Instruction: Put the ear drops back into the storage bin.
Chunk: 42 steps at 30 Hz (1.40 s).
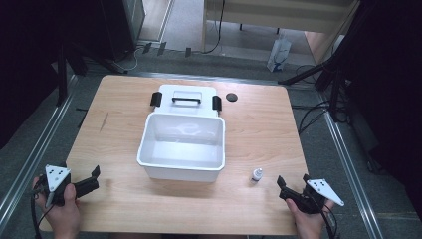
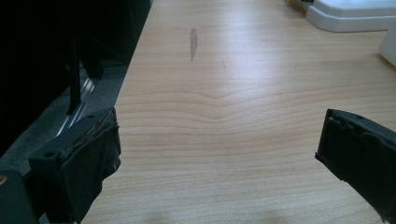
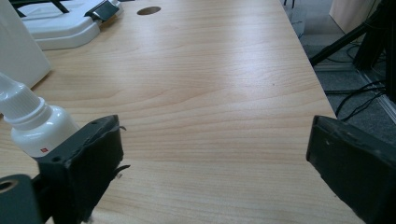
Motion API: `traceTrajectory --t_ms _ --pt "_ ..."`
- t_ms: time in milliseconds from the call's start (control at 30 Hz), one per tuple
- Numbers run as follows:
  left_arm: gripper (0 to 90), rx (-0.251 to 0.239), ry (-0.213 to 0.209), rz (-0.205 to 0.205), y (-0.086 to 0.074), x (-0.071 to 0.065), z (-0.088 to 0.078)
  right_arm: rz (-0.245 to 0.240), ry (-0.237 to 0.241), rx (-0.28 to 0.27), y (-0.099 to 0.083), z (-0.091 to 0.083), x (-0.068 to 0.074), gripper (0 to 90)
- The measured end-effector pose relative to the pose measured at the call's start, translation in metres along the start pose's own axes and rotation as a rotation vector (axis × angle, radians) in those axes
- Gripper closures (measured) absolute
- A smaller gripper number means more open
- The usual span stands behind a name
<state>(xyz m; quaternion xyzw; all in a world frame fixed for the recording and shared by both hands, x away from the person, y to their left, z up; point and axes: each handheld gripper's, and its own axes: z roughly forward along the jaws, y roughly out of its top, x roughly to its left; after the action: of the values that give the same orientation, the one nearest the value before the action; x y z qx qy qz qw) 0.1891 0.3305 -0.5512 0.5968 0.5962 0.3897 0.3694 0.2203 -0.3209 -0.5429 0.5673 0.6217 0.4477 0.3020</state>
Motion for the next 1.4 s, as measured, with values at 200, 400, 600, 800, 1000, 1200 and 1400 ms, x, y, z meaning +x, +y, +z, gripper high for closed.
traceTrajectory --t_ms 200,400,600,800,1000,1200,1400 --pt "0.3 0.0 -0.002 -0.005 0.0 0.001 0.0 -0.013 0.006 0.027 0.003 0.002 0.0 13.0" --pt "0.2 0.003 -0.003 0.002 0.0 0.0 0.0 -0.061 0.031 0.091 0.005 0.008 0.004 16.9" --pt "0.3 0.006 -0.003 0.01 0.001 0.0 0.001 -0.137 0.046 0.156 0.007 0.012 0.008 18.0" --pt "0.3 0.008 -0.005 0.004 0.001 0.0 0.001 -0.198 0.059 0.223 0.018 0.012 0.012 18.9" --pt "0.3 0.008 -0.006 0.003 0.001 0.0 0.001 -0.282 0.082 0.324 0.031 0.015 0.02 19.0" --pt "0.2 0.011 -0.009 0.002 0.001 0.001 0.001 -0.339 0.09 0.381 0.041 0.017 0.026 19.0" --pt "0.3 0.01 -0.011 -0.003 0.001 0.001 0.002 -0.397 0.103 0.458 0.052 0.023 0.036 18.7"
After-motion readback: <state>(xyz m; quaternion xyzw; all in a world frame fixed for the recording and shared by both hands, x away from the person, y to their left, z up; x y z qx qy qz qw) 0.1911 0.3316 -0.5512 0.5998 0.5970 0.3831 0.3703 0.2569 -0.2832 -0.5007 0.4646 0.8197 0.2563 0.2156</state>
